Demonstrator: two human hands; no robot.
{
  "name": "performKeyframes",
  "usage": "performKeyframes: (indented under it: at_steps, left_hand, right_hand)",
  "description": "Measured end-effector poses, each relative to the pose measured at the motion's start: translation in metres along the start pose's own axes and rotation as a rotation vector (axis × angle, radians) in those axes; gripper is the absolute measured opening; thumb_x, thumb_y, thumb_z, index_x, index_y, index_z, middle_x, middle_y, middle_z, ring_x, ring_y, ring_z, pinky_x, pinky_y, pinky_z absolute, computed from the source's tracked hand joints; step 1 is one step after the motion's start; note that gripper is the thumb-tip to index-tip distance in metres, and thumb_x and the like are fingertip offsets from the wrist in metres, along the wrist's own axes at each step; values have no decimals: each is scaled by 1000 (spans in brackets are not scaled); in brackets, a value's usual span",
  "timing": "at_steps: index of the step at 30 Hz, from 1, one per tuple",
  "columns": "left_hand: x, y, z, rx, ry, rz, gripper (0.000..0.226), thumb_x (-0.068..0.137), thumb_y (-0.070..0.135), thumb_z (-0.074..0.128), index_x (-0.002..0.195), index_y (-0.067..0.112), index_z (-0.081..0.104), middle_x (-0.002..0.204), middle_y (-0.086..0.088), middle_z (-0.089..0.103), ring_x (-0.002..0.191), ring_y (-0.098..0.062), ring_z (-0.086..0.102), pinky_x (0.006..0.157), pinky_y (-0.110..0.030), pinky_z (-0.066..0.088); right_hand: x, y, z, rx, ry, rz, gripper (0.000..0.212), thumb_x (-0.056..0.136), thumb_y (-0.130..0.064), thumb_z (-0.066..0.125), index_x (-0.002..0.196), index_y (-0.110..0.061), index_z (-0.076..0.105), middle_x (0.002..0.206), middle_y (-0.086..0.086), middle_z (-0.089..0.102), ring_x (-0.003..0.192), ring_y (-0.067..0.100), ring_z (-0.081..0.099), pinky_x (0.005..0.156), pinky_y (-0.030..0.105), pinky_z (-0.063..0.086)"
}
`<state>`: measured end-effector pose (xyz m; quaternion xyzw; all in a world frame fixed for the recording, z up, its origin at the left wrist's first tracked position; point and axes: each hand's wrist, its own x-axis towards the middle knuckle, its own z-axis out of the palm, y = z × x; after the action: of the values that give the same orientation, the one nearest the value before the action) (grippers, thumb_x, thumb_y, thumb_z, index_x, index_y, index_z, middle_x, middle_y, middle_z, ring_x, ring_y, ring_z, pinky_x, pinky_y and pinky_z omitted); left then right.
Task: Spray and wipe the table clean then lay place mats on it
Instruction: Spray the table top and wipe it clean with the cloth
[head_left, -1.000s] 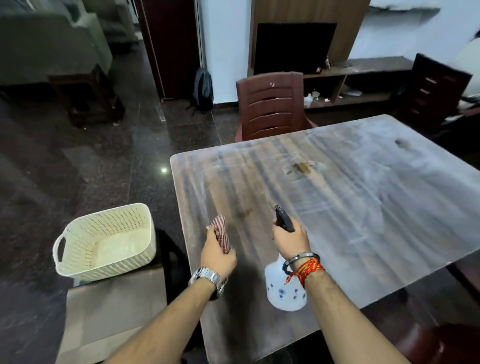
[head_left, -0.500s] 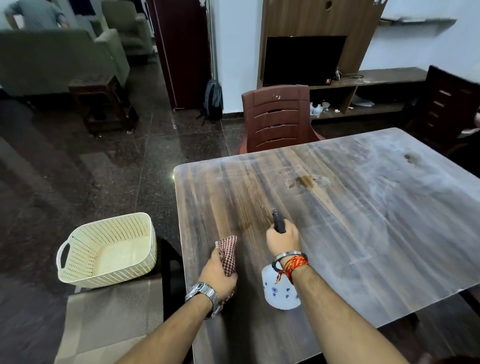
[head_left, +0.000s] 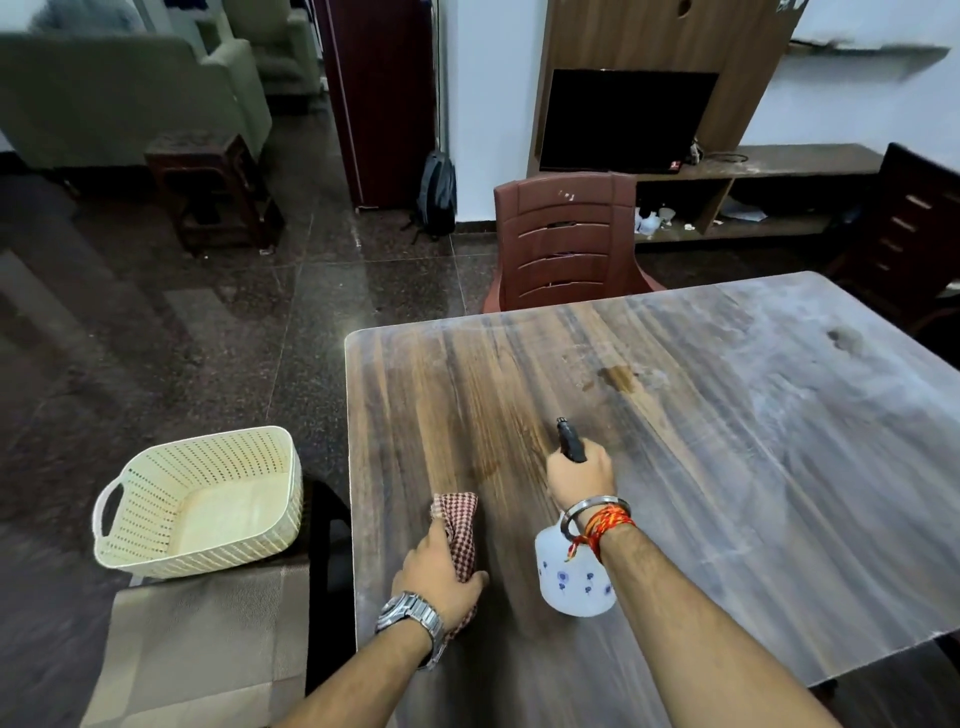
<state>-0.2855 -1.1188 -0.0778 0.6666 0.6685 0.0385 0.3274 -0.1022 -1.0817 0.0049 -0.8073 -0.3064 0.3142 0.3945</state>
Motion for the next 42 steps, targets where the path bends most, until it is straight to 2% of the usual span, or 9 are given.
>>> performKeyframes:
  at_steps: [4,7,11,17,22,25,28,32,42]
  left_hand:
    - [2,7,4,-69,3,-71,73,76,39,70,136,17,36,127,-5,57,114,-25,57,94,-34,49]
    - [-4,17,5,-220,-12,-99,43,75,14,64,116,19,53,104,3,65,87,-13,61,76,-21,49]
    - [-11,47,-1,-360,256,-60,27,75,14,63,95,27,50,81,10,63,73,-8,60,65,-23,48]
    - [27,77,-24,-533,283,122,39,78,25,76,114,30,62,95,18,66,84,6,62,75,-15,51]
    - [48,44,-2,-37,213,-293,96,78,66,58,150,14,21,152,-13,30,135,-36,34,109,-45,33]
    - [46,49,22,219,245,55,79,90,56,42,153,19,13,161,-4,12,146,-27,15,118,-43,17]
    - [54,58,43,408,54,234,67,96,53,28,154,29,5,162,7,-3,148,-15,-6,119,-40,-6]
    - [79,46,54,420,96,89,69,90,60,3,154,33,1,162,9,-7,148,-13,-10,118,-42,-9]
    - [219,6,-24,304,201,-233,70,90,67,27,150,45,0,160,-1,-21,145,-32,-21,117,-47,-12]
  right_hand:
    - [12,1,-1,-33,-55,37,14,86,-11,52,92,-3,62,86,11,57,75,29,48,69,29,34]
    - [21,9,-6,23,-77,46,12,91,-12,51,90,-5,61,85,11,58,65,22,48,65,29,34]
    - [25,18,-13,52,-101,54,14,87,-18,51,84,-10,62,80,11,61,68,28,55,71,35,49]
    - [33,24,-27,126,-164,70,11,80,-17,54,87,-18,62,84,6,62,79,29,61,81,51,57]
    - [44,25,-38,91,-179,23,7,75,-20,55,80,-22,59,79,5,62,80,33,63,79,51,57]
    - [52,30,-37,45,-231,-23,5,79,-19,56,82,-23,57,78,5,60,77,32,63,78,53,58]
    - [56,30,-34,50,-265,-26,6,79,-19,55,82,-24,58,78,4,60,75,29,62,77,55,58]
    - [64,19,-21,48,-295,-59,6,82,-16,56,81,-22,57,77,5,61,72,29,63,76,53,59]
    - [99,-13,52,77,-310,-63,9,81,-19,58,89,-23,62,83,3,64,78,22,63,76,50,60]
